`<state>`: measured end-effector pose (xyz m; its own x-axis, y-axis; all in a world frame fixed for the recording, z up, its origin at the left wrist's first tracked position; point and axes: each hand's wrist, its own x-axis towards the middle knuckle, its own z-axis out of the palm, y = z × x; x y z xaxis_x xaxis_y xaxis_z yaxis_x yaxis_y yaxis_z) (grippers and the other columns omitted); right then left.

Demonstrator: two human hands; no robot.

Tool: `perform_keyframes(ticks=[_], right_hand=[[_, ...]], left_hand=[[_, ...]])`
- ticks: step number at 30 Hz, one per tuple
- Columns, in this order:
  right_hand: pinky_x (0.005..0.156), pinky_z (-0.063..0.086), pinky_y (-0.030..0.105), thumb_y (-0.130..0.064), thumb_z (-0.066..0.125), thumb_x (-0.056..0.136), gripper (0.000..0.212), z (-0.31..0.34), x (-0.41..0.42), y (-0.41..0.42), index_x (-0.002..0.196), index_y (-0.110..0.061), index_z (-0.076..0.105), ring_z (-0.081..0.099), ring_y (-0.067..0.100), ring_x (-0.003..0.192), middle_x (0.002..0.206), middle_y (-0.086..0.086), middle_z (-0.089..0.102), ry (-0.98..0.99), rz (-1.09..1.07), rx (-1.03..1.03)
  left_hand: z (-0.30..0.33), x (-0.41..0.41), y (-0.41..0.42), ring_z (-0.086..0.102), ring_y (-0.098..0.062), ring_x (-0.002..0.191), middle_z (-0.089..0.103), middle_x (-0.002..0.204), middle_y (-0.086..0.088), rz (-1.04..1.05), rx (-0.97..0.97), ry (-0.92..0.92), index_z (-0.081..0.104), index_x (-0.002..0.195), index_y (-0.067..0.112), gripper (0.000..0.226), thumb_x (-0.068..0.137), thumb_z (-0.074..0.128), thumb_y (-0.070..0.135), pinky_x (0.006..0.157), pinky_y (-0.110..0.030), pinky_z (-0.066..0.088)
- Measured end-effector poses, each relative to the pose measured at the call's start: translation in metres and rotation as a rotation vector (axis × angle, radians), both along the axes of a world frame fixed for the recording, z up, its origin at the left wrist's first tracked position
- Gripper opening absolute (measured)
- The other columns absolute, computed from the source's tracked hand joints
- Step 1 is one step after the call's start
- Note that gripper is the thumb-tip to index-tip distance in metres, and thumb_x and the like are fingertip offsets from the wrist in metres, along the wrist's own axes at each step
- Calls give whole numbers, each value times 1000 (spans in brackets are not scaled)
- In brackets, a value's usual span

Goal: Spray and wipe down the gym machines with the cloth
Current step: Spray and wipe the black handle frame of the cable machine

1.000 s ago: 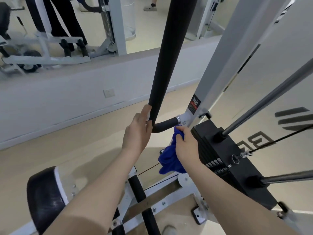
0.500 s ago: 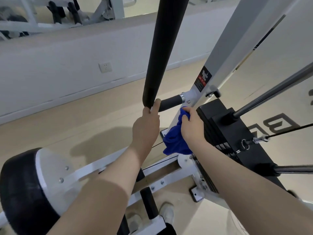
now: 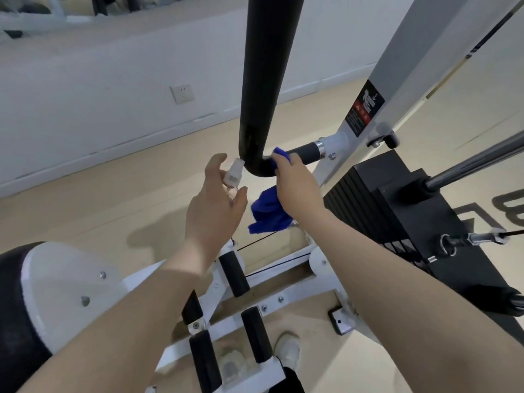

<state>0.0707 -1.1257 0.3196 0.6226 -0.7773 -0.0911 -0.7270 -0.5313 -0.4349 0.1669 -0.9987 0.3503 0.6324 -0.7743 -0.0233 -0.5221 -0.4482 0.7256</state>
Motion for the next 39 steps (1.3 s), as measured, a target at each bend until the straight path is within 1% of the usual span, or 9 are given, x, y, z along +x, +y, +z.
perform_keyframes(ticks=[6, 10, 13, 16, 18, 24, 29, 35, 39], right_hand=[[65, 41, 34, 6, 42, 82, 38, 5, -15, -48, 115, -11, 51, 51, 32, 82, 107, 13, 47, 130, -263, -128], [86, 46, 35, -7, 46, 91, 42, 3, 14, -12, 132, -18, 46, 54, 26, 97, 116, 7, 45, -11, 67, 50], [87, 46, 38, -10, 47, 91, 45, 2, -3, -31, 134, -19, 44, 53, 27, 100, 119, 9, 45, 94, 108, -137], [84, 42, 39, -1, 46, 87, 44, -1, -33, -69, 129, -13, 50, 48, 34, 104, 121, 15, 47, 183, -132, -310], [90, 38, 38, 0, 45, 87, 40, -1, -26, -70, 125, -12, 54, 44, 35, 111, 125, 17, 45, 102, -263, -193], [88, 40, 26, -9, 40, 97, 28, 9, 26, -23, 116, -13, 60, 47, 17, 90, 104, 1, 44, -152, 111, 105], [91, 36, 33, -15, 47, 93, 31, 6, 13, -55, 124, -18, 53, 43, 24, 108, 117, 6, 50, 155, 332, -192], [111, 8, 44, -18, 39, 96, 25, -11, 7, -64, 112, -16, 59, 24, 35, 131, 142, 8, 36, 136, -179, -402], [101, 27, 40, -22, 31, 99, 31, -6, 17, -45, 112, -15, 59, 43, 28, 114, 124, 8, 53, 163, -185, -242]], left_hand=[[-6, 12, -11, 62, -18, 69, 60, 103, -2, 172, -99, 306, 39, 132, 26, 47, 89, 58, 24, 55, -17, 49], [0, 6, -24, 59, -18, 62, 60, 100, 16, 187, -231, 462, 49, 120, 29, 40, 85, 66, 21, 57, -19, 52], [-1, 5, -31, 63, -18, 68, 59, 92, 16, 189, -232, 447, 49, 113, 32, 35, 84, 67, 24, 63, -25, 55], [-3, 5, -35, 60, -6, 61, 60, 82, 5, 218, -236, 447, 50, 111, 29, 31, 85, 67, 26, 53, -27, 52], [-3, 5, -36, 58, -5, 59, 59, 80, 8, 236, -250, 436, 50, 108, 28, 29, 85, 67, 24, 52, -28, 51], [0, 9, -37, 56, -16, 66, 57, 87, 18, 205, -234, 395, 49, 106, 26, 28, 84, 67, 23, 60, -28, 54], [-4, 11, -37, 55, -10, 65, 55, 83, 19, 192, -229, 373, 47, 109, 26, 31, 85, 66, 26, 56, -17, 52], [0, 14, -36, 57, -9, 66, 56, 88, 14, 176, -228, 429, 48, 108, 24, 29, 85, 66, 26, 66, -23, 53], [5, 15, -36, 56, -9, 65, 56, 88, 12, 161, -220, 454, 49, 108, 22, 27, 86, 65, 24, 67, -30, 54]])
